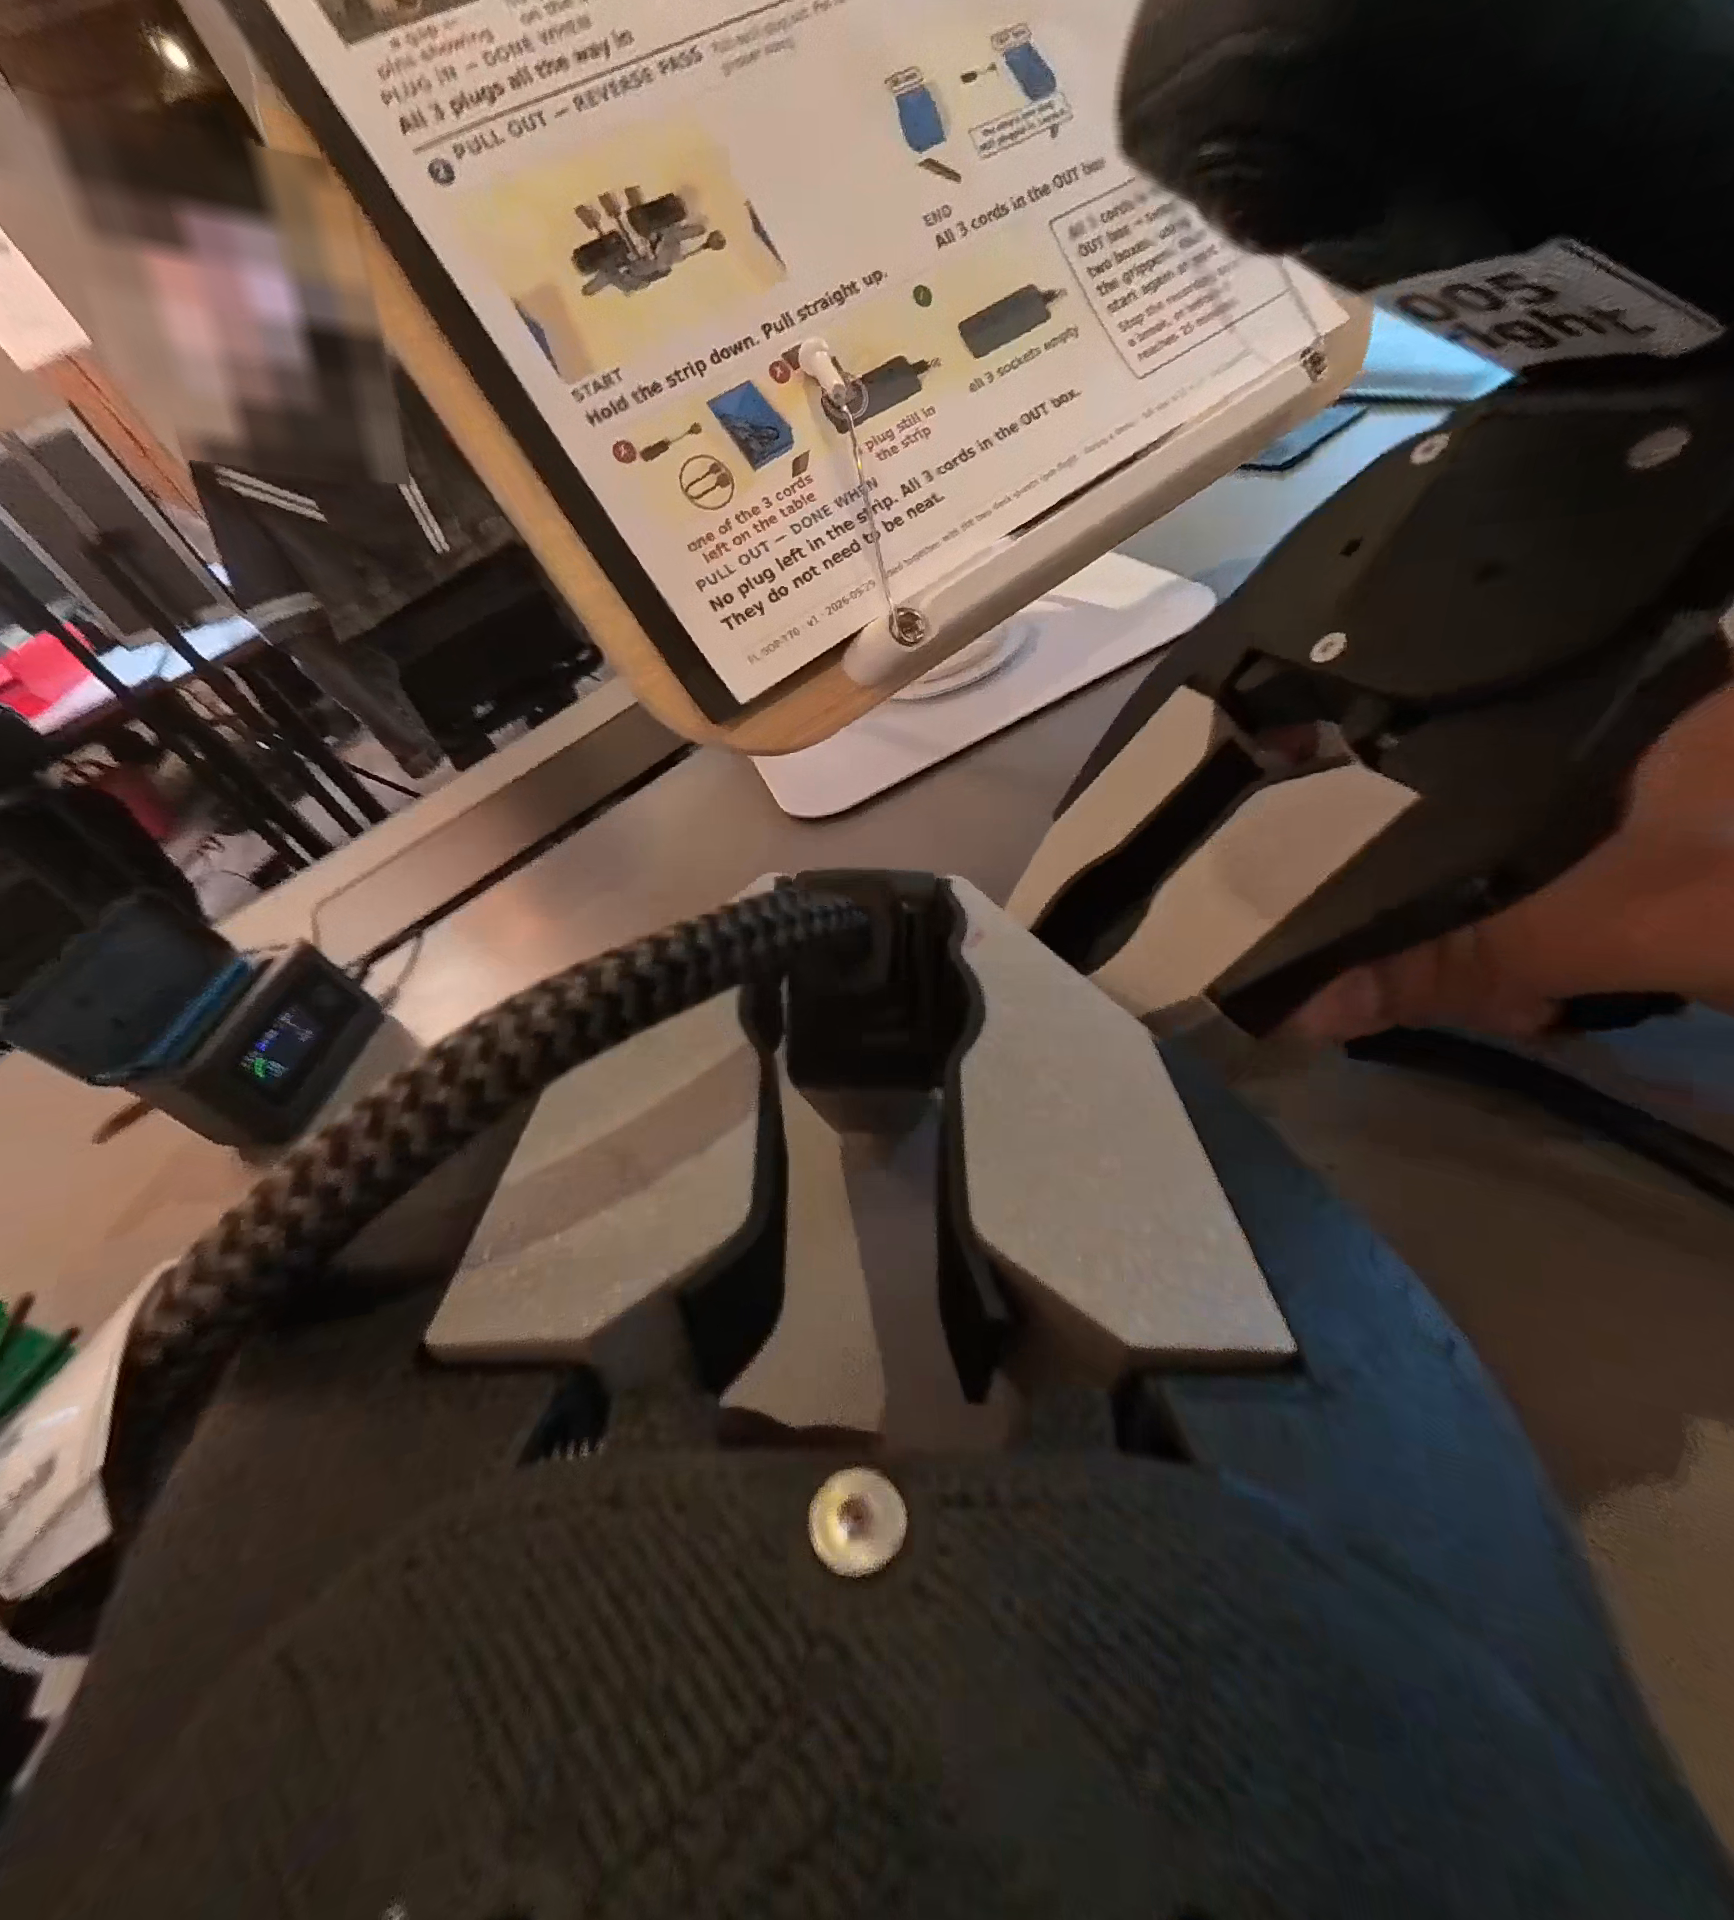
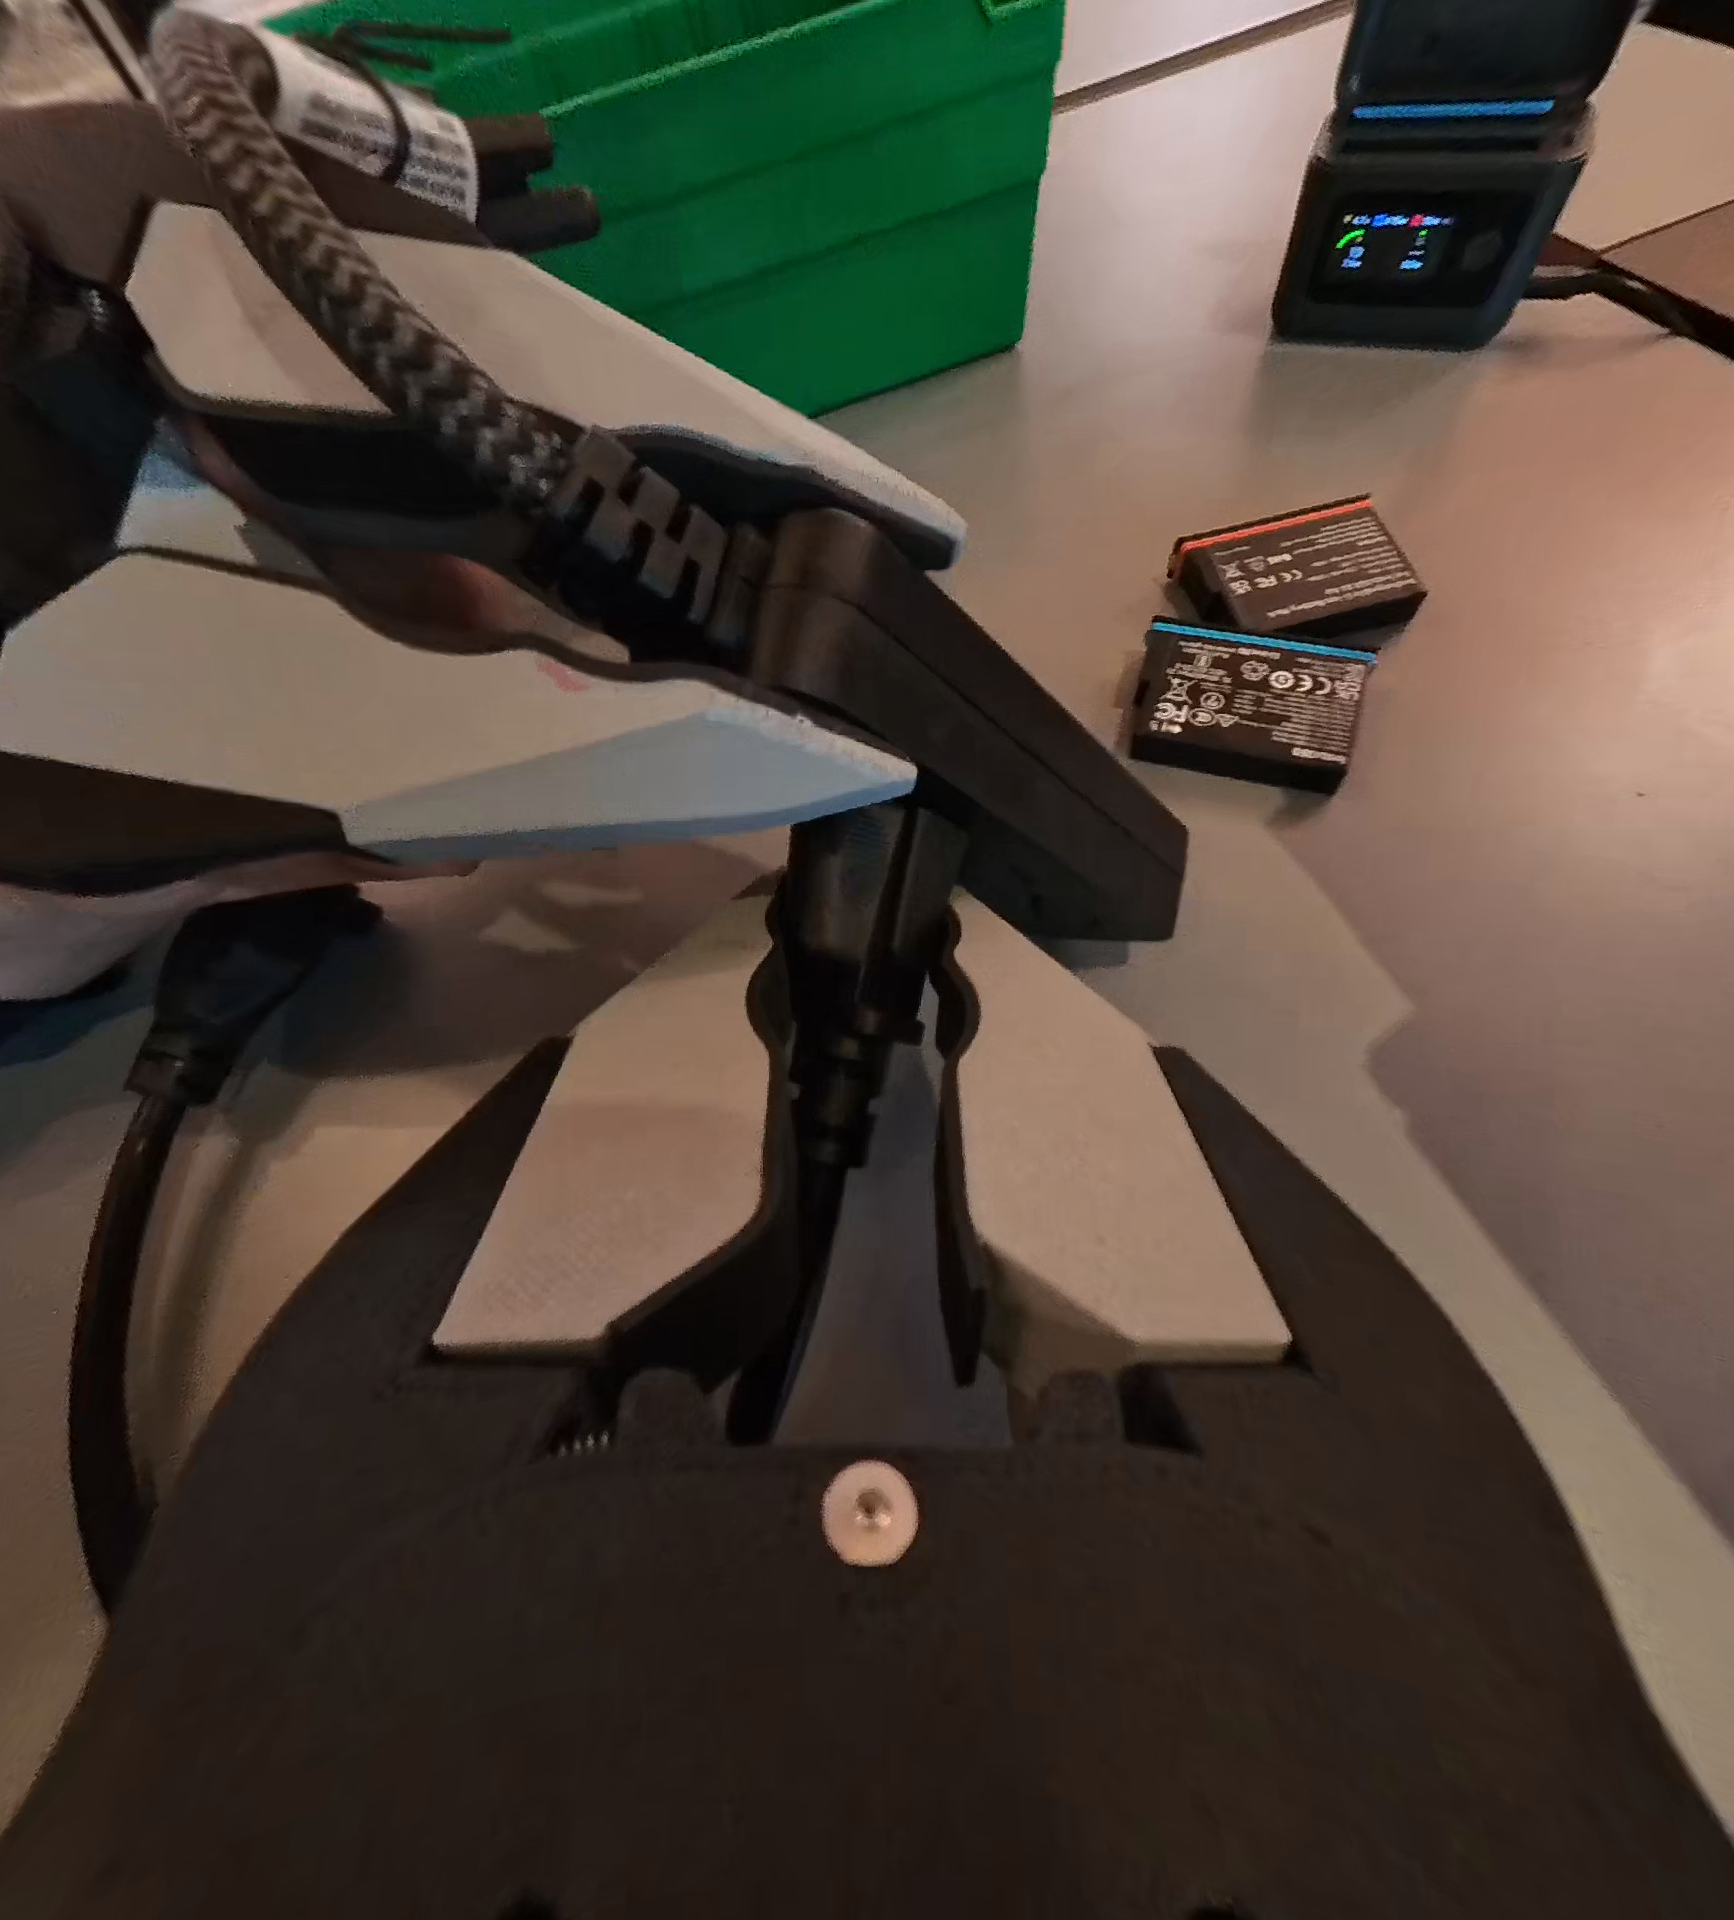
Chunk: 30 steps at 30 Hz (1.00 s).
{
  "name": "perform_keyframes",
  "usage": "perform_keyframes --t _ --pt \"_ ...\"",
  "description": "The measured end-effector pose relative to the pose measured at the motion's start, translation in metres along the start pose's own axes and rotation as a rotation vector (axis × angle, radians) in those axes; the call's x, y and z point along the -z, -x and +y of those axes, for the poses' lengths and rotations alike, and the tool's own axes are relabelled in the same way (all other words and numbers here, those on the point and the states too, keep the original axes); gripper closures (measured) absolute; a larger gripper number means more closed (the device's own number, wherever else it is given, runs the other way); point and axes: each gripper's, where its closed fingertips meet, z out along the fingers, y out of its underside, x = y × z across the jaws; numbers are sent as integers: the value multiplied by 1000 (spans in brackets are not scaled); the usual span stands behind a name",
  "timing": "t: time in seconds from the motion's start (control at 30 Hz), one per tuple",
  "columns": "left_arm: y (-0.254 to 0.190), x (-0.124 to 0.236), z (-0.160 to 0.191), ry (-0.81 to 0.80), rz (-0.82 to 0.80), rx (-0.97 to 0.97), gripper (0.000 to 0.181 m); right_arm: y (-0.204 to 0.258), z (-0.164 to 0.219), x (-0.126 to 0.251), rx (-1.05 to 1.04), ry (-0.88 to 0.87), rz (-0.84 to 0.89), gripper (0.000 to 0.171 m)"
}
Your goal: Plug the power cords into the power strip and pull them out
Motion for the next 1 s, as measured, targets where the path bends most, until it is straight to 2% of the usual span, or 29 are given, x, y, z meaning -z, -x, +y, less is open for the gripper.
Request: perform_keyframes --t 0.37,1.0 --pt "1 -1 -2 2 -88 -158 155 4 -1 -2 -20 -28 -54 149" --pt "2 1 -2 -11 -62 -142 155 6 -2 -3 136 -6 31 143"
